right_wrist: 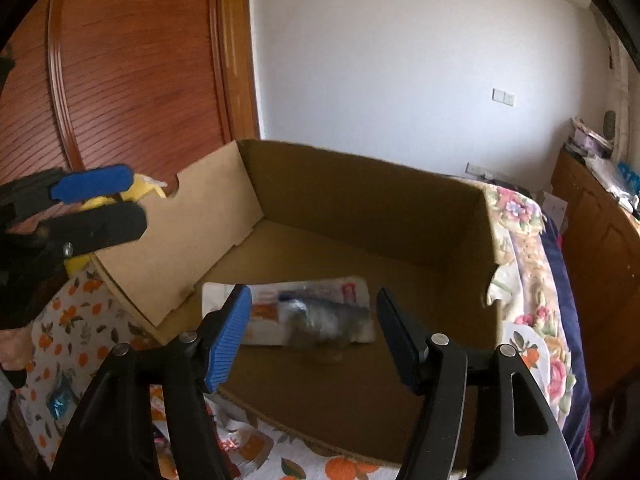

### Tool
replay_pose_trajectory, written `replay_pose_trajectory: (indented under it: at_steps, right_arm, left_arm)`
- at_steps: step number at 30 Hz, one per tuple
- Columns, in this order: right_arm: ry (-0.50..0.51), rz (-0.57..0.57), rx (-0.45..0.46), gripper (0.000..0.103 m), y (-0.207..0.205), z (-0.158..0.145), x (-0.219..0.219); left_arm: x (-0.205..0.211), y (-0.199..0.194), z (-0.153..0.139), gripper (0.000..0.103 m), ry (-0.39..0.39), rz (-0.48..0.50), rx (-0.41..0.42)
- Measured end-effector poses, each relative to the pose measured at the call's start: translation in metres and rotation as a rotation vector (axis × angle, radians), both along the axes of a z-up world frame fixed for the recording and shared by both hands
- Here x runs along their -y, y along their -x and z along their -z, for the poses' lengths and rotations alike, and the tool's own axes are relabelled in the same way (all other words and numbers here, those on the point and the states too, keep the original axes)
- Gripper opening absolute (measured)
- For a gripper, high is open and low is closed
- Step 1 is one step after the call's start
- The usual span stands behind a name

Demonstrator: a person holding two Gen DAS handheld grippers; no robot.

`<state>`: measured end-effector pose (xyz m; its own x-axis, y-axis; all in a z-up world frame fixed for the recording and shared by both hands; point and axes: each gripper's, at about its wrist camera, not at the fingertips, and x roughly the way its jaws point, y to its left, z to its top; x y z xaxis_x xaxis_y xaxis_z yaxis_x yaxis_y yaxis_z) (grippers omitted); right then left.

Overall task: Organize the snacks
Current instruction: 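Carry both pouches over the cardboard box and open both tools to drop them, then reach the left tool to the brown pouch with pink top while the right tool reaches an orange wrapper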

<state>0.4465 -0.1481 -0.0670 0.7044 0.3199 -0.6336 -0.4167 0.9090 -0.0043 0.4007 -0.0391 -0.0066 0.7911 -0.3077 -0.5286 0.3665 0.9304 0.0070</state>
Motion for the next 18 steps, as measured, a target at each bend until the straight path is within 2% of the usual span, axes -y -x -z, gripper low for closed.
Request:
replay_pose_trajectory:
  at_steps: [9,11,14,18]
  right_arm:
    - [-0.020,0.013,0.024,0.066,0.045,-0.022,0.011]
    - [-0.025,0.016,0.020,0.066,0.057,-0.022,0.014]
    - [-0.028,0.014,0.006,0.066,0.072,-0.021,0.015]
    - [-0.023,0.011,-0.008,0.067,0.095,-0.017,0.010]
  left_arm:
    - [-0.014,0.042,-0.009,0.067,-0.022,-0.008,-0.030]
    - [-0.019,0.053,-0.007,0.071,-0.016,0.005,-0.053]
    - [-0.023,0.067,-0.002,0.071,-0.009,0.028,-0.100]
    - [-0.027,0.082,0.009,0.071,-0.047,0.005,-0.123]
